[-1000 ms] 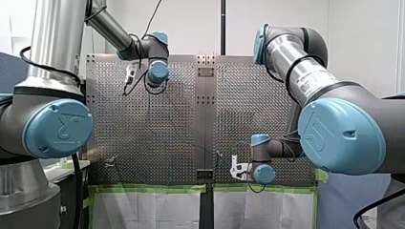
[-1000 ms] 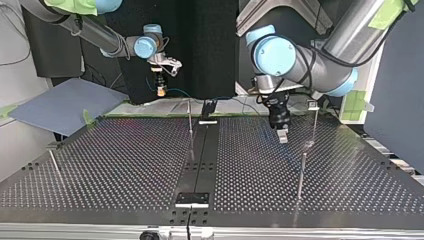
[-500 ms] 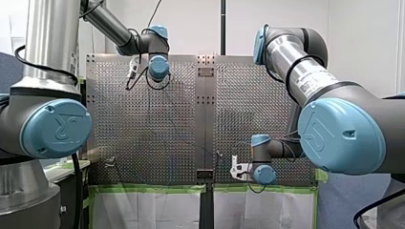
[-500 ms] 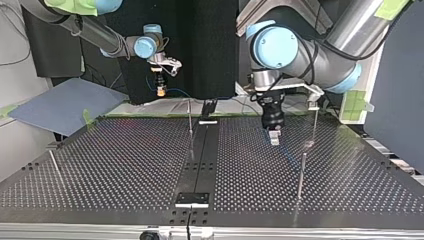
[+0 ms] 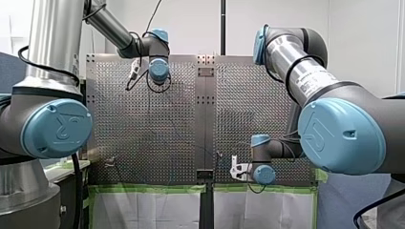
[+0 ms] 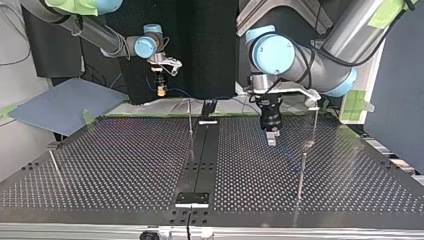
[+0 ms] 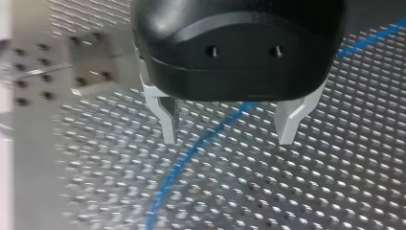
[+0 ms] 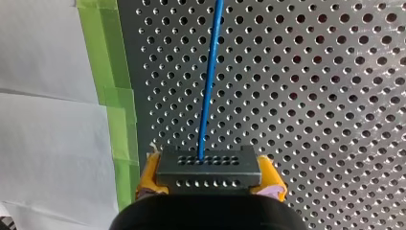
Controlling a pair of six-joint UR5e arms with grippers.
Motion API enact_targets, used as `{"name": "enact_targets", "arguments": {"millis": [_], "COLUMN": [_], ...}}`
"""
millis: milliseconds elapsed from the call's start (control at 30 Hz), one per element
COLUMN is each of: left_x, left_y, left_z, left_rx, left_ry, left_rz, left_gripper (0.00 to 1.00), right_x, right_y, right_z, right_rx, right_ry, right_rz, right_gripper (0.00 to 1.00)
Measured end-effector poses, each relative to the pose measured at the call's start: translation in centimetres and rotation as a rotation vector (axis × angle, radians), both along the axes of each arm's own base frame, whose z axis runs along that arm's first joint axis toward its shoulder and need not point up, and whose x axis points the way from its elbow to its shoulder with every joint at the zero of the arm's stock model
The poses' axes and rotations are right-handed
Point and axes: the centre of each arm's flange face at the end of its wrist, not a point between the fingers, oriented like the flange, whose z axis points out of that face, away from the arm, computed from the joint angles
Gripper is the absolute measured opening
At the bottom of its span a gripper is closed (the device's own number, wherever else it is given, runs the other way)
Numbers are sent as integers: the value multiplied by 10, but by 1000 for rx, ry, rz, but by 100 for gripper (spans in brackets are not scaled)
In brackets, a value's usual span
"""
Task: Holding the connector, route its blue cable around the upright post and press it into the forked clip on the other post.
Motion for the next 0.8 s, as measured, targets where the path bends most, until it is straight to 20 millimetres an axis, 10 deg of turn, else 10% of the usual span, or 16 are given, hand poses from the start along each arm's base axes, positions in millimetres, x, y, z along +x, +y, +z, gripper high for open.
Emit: {"name": "enact_targets", "arguments": {"millis": [800], "left_x": [16], "left_y": [-9], "left_z": [-14], "left_rx": [93], "left_ry": [37], "left_rz": [49], "left_gripper": [100], "right_x": [0], "right_y": [0], "right_z": [-1], "right_rx": [-1], "right_ry": [0], "right_rz": [-1], "right_gripper": [0]}}
